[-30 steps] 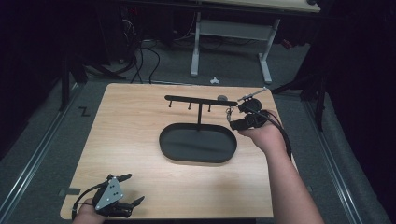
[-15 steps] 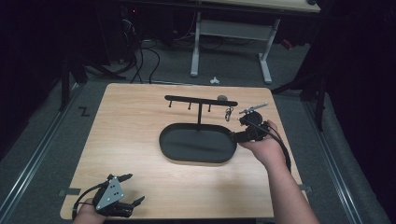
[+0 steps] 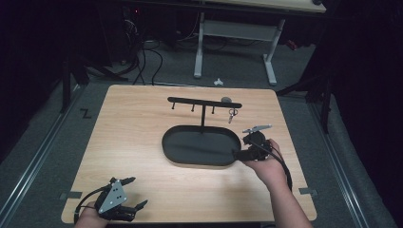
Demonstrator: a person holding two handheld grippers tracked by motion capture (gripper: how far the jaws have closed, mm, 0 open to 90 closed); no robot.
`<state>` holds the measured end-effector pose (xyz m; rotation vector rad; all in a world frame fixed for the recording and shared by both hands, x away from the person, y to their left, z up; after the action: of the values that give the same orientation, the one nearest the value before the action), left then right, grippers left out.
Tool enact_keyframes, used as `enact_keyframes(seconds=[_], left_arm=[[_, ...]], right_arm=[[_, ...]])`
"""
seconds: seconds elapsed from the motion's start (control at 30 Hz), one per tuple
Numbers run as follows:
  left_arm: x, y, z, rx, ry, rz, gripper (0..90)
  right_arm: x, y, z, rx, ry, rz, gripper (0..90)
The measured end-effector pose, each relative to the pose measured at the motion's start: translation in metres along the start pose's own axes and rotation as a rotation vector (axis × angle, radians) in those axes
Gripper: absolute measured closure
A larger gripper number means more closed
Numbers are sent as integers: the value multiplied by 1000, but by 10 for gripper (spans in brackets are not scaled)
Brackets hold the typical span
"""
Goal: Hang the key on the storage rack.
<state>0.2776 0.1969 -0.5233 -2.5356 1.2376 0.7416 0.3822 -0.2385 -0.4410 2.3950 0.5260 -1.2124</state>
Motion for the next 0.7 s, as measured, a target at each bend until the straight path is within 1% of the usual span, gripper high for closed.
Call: enact_keyframes(seconds=[0.07, 0.2, 0.27, 0.33, 0.4, 0.5, 0.67, 0.7], left_arm=[[0, 0, 0, 1, -1, 0, 153], [0, 0, 0, 1, -1, 0, 153], [1, -1, 0, 1, -3, -1, 153], [1, -1, 0, -1, -4, -2, 153], [1, 0, 0, 1, -4, -1, 153], [1, -1, 0, 1, -5, -2, 153], [1, -1, 0, -3, -2, -6, 153], [1, -1, 0, -3, 1, -7, 153]], right_arm=[[4, -3, 9, 6, 6, -5, 190], [10, -9, 28, 34, 24, -19, 189], [13, -12, 38, 50, 43, -27, 187], [15, -16, 47, 58, 65, -19, 184], [17, -20, 57, 53, 90, -15, 182], [19, -24, 71, 73, 129, -33, 179], [20, -33, 92, 74, 165, -7, 173], [20, -35, 97, 74, 190, 4, 174]])
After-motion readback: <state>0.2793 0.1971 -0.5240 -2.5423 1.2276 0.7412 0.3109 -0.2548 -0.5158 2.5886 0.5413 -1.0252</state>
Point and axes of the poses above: each handheld gripper's, and its own axes: x roughly forward along the jaws, z roughly out of its underside, y roughly to its right, the point moved 1 cm from there along x, roughly forward along the jaws, and after that the axes turned 13 degrees about -x, right-handed, at the moved point
